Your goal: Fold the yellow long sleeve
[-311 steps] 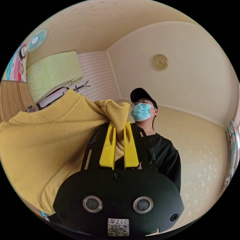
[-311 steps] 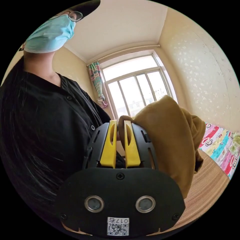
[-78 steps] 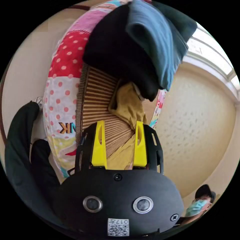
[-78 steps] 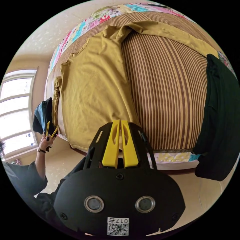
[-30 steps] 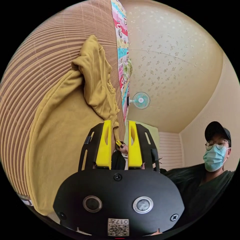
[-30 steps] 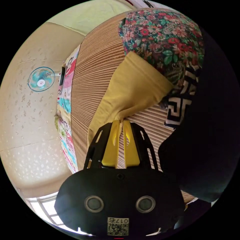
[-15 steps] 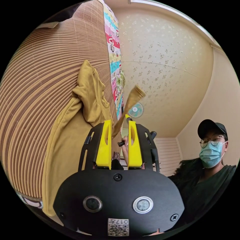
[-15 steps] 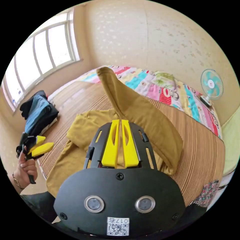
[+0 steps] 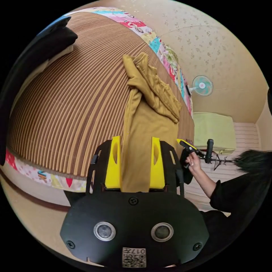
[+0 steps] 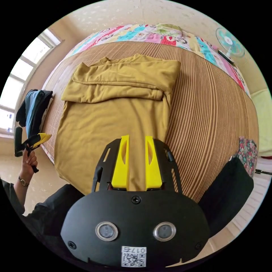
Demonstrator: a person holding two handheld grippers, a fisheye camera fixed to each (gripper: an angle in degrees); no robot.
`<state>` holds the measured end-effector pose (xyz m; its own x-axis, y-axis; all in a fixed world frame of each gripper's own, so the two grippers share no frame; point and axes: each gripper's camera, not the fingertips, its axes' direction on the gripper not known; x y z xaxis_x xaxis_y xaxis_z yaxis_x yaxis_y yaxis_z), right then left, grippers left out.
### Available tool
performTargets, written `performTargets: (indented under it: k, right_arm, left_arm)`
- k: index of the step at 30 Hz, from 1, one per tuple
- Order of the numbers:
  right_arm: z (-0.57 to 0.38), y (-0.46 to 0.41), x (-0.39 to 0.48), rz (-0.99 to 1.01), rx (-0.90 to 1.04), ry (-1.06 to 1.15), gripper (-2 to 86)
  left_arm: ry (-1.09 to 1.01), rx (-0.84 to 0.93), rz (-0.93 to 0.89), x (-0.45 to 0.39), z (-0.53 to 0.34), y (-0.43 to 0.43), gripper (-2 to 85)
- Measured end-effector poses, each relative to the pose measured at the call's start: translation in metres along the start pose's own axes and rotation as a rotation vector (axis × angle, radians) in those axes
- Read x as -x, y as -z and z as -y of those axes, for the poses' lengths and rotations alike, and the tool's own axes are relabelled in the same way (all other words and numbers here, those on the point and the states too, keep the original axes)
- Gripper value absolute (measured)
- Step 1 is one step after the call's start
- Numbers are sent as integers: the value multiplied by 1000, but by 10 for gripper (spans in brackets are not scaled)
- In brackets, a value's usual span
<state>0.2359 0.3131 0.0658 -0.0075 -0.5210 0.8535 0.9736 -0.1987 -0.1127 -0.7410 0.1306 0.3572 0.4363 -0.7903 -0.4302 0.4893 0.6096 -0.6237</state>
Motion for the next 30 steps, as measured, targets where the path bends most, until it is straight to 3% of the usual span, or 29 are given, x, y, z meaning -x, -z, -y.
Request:
performTargets:
  k: [5,9,14,21,25,30]
  right_arm:
    - [-75,-9,-54,124,175,-107,128]
    - [-118,-31,-75,281,362,-101,138]
    - [-121,-43,-115,416,317,-212,124]
    - [-146,-46,-178,512,260,-308,116]
    - [-175,-40,-203,468,243,-373,136]
    - [-197,-77,-200,668,242,-425,116]
  left_arm:
    - [-51,148,73,19,-53,-8,143]
    - [-134,339,-1,32,-75,-13,149]
    - [-187,464,30,43,-74,-35,154]
    - [-251,646,-29,62,-49,-58,61]
    - [-219,633,-155,71,-48,-13,55]
    - [-118,523,-284,82,-45,50,53]
